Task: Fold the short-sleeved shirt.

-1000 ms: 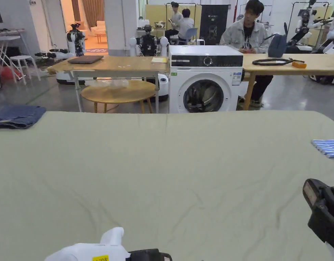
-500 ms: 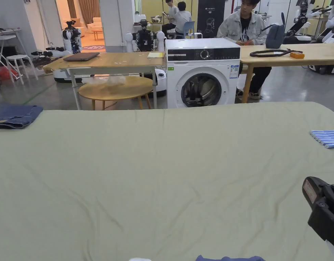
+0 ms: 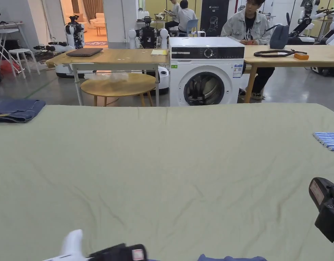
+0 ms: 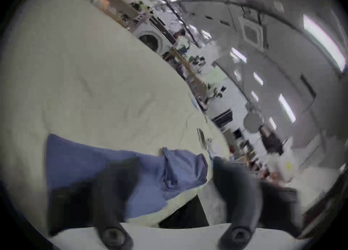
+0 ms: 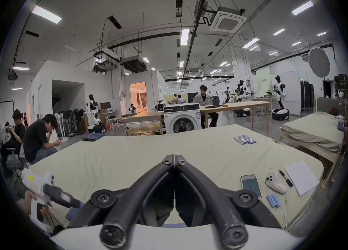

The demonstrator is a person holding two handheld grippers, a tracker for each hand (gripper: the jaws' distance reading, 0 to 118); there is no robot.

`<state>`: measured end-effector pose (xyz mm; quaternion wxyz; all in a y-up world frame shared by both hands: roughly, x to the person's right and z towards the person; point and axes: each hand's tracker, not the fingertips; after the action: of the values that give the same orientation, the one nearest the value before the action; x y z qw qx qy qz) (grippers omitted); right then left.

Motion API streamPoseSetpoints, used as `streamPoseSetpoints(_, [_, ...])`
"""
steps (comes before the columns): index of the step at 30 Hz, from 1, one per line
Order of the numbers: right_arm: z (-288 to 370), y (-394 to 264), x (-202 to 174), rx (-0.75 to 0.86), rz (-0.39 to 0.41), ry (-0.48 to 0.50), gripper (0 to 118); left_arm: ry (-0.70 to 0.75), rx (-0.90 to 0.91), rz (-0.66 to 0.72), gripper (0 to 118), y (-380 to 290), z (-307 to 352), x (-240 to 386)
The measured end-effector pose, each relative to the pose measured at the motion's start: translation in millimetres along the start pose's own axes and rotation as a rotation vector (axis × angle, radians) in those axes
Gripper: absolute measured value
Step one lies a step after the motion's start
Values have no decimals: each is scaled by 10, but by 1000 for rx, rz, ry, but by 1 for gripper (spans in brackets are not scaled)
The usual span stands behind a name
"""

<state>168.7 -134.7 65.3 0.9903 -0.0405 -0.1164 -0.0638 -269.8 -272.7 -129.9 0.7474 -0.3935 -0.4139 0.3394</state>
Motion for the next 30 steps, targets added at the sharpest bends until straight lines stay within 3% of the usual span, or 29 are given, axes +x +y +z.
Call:
streamPoseSetpoints(3, [-21,-19,-49,-6,-3,7,0,44,50,85,115,92,420,-436])
streamPoseSetpoints(5, [-40,-28,-91,-16,5,11,0,70,22,220,115,78,523,-706])
streamPoseSetpoints(8, [-53,-33,-158,-33,18,22,0,-5,-61,406,115,15,462,-1095])
streamPoseSetpoints(10, [-38,-35,-209,-37,37,24,0,-69,-10,511,113,-105,333,-1269])
streamPoseSetpoints(12, [-32,-23,-238,-43,50,24,0,-213,28,531,102,-106,187,-1269])
streamPoseSetpoints(13, [-34,-15,-247,-43,50,23,0,-198,-22,551,95,-138,71,-1287])
streamPoseSetpoints(14, [-36,-5,-250,-43,47,24,0,-142,-33,518,72,-146,-23,-1260])
streamPoseSetpoints(16, [-23,21,-267,-39,42,20,0,74,-39,402,12,-149,-87,-1200])
streamPoseSetpoints(18, [-15,44,-283,-36,46,19,0,124,-13,428,11,-190,-58,-1276])
streamPoseSetpoints(19, [-16,57,-292,-36,52,19,0,-17,-6,467,11,-165,-33,-1223])
streamPoseSetpoints(22, [-24,79,-313,-32,62,21,0,88,-1,391,8,-116,262,-1153])
streamPoseSetpoints(25, [-23,86,-319,-22,51,28,0,95,88,435,7,-55,657,-1199])
streamPoseSetpoints(30, [-37,81,-320,-18,36,44,0,297,234,389,7,49,1390,-1142])
